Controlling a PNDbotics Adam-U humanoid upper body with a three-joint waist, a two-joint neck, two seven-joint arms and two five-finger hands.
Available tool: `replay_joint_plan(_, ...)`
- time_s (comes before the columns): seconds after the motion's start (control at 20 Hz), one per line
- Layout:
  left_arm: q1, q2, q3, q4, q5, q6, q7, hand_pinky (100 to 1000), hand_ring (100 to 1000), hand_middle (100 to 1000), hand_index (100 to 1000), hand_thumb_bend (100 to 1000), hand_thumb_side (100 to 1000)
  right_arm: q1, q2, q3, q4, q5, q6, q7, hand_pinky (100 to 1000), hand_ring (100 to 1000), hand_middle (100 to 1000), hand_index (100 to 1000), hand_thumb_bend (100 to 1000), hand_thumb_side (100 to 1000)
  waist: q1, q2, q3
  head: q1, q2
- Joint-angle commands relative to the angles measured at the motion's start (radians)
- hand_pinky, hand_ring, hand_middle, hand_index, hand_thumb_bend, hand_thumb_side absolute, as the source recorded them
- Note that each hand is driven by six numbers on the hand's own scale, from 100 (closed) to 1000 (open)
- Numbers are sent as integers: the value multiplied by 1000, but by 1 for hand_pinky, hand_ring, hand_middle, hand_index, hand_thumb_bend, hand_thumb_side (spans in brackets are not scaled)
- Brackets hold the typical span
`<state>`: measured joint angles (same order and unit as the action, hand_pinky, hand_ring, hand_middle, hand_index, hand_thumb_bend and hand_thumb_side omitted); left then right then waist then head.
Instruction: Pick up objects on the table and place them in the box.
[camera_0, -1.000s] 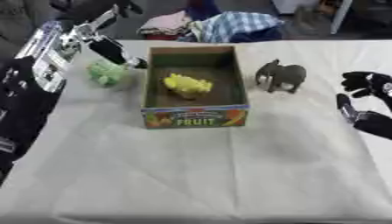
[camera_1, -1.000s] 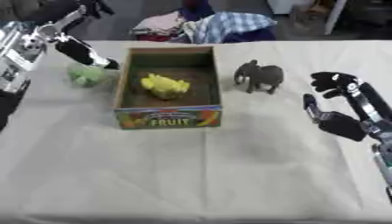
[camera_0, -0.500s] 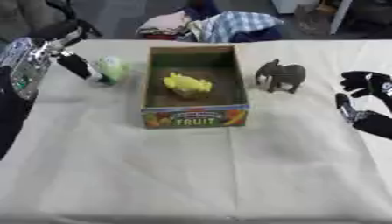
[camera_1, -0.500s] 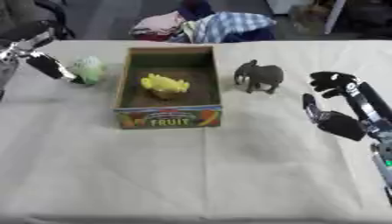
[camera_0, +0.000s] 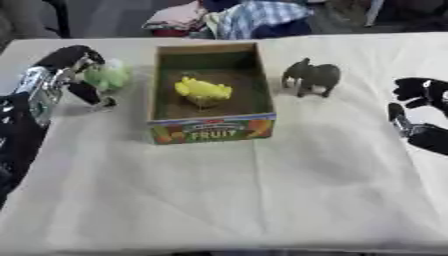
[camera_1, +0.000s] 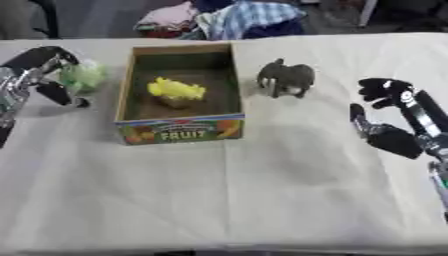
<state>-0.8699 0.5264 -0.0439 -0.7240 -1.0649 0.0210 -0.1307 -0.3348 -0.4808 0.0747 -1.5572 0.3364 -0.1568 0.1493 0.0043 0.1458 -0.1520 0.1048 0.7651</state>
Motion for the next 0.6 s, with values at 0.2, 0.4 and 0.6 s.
replay_joint_plan(0.2,-26,8,9,15,-71,83,90,677,578,608,731,636,188,-17,-19,-9,-9,-8,-3,3,706,744,709,849,136,434,3,-5,-9,6,5)
replay_joint_plan(0.4,-24,7,6,11,-119,130,147,592,390,387,538,565,112,-16,-17,-11,-8,-9,-3,2,706,743,708,849,131,441,5,-6,-7,7,5)
replay_joint_plan(0.6,-23,4,8,-1,-150,194,261,497,210,170,322,443,100,-13,-16,-12,-7,-9,-4,2,705,743,708,849,129,443,5,-9,0,8,5)
